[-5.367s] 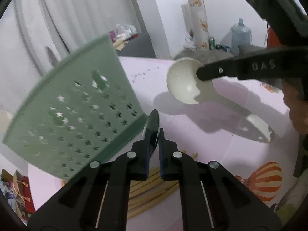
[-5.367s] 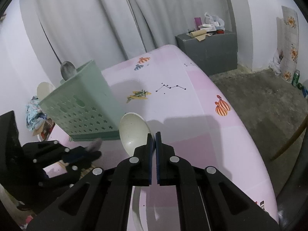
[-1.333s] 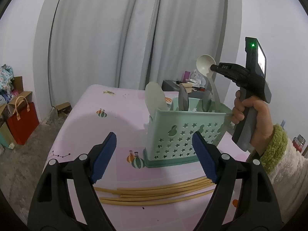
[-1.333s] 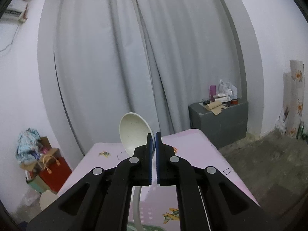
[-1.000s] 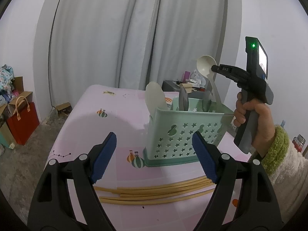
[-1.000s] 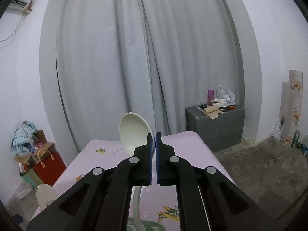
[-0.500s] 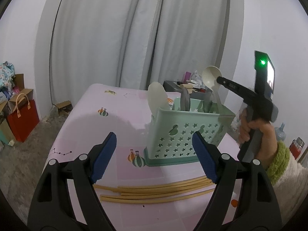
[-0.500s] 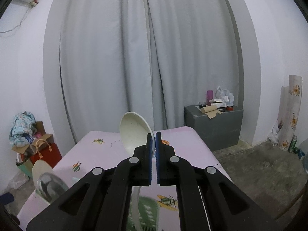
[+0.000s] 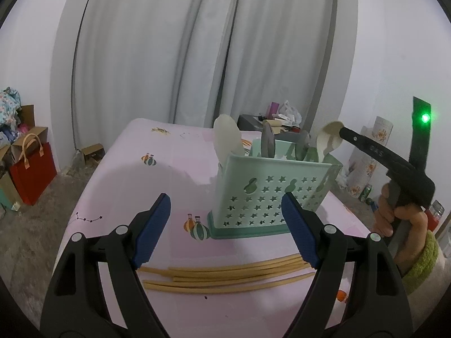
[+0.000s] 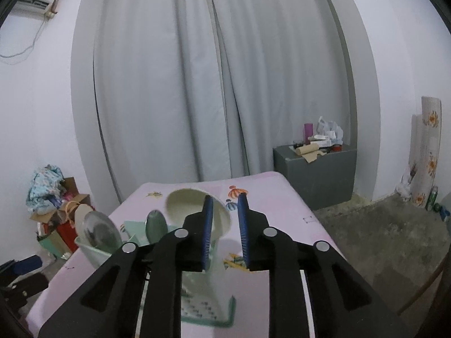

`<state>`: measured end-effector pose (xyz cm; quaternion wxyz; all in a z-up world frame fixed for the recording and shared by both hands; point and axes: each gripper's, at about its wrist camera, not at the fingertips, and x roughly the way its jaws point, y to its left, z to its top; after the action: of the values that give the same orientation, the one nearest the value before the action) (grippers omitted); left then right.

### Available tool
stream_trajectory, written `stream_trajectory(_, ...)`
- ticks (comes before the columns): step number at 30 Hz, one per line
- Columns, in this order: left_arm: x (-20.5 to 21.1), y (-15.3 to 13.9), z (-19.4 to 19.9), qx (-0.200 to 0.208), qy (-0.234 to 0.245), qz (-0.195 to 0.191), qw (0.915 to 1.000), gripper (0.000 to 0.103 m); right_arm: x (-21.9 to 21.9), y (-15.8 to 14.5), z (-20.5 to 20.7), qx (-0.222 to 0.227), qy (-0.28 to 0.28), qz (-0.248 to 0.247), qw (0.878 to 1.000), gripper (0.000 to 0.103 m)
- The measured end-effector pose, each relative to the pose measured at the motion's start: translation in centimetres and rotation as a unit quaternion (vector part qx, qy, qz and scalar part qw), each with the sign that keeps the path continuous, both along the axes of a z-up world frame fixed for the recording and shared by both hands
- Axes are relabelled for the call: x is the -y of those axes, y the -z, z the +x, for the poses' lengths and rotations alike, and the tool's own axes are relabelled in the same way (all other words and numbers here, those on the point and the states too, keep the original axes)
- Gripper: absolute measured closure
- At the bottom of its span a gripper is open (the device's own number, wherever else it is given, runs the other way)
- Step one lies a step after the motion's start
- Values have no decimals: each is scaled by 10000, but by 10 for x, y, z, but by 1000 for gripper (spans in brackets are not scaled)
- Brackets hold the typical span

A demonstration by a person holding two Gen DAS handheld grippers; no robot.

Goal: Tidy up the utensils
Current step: 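Lower the white ladle into the green basket and open the right gripper, then move both grippers back from the basket toward the wooden chopsticks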

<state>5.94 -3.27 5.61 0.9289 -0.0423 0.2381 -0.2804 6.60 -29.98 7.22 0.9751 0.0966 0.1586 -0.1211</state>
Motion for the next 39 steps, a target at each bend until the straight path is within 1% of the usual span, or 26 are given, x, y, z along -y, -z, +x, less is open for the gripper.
stream_trajectory(3,1,-1,-3,6,-11,34,10000,26,3,1,-10,-27,-14,101,9999,76)
stream_trajectory(5,2,-1,-4,-7,-17,68,10000,26,6,3,-20,-42,12,209,9998,75)
stream_trajectory(7,3,1,-6,-48,-25,126,9999,24,7,6,-28,-76,44,314,9995,68)
stream_trajectory(8,4,2,-7,-76,-27,162,9998,24,9,8,-33,-110,56,395,9991,67)
stream_trajectory(11,4,7,-10,-191,-29,286,9994,23,11,17,-46,-352,-1,589,9976,63)
stream_trajectory(13,4,12,-13,-287,-45,370,9989,23,12,24,-54,-556,-92,695,9960,57)
stream_trajectory(15,4,19,-15,-430,-61,486,9979,22,10,31,-60,-846,-172,737,9935,53)
stream_trajectory(18,6,34,-18,-771,-78,733,9943,22,6,44,-63,-1376,-242,773,9872,49)
stream_trajectory(19,6,40,-19,-918,-87,805,9925,22,4,52,-61,-1680,-270,783,9823,47)
stream_trajectory(21,7,51,-22,-1193,-111,913,9886,22,-1,65,-59,-2092,-279,787,9743,46)
stream_trajectory(22,7,57,-24,-1338,-112,940,9865,22,-4,70,-59,-2232,-292,795,9711,44)
stream_trajectory(23,9,64,-25,-1548,-132,978,9830,22,-7,79,-58,-2469,-322,816,9651,43)
stream_trajectory(24,9,69,-25,-1658,-141,992,9811,22,-10,83,-56,-2618,-320,813,9611,41)
stream_trajectory(26,12,77,-28,-1847,-139,1030,9773,22,-15,92,-55,-2808,-349,783,9559,39)
stream_trajectory(30,18,89,-28,-2093,-189,1112,9713,22,-24,102,-48,-3024,-459,660,9498,28)
stream_trajectory(31,16,91,-28,-2118,-239,1055,9713,21,-26,104,-46,-3078,-482,610,9483,25)
stream_trajectory(33,12,92,-28,-2132,-336,918,9721,19,-29,107,-41,-3174,-531,546,9452,24)
stream_trajectory(35,10,92,-29,-2117,-404,853,9728,18,-27,109,-36,-3255,-590,563,9420,21)
stream_trajectory(39,6,93,-28,-2103,-445,732,9739,16,-34,114,-34,-3434,-508,562,9361,16)
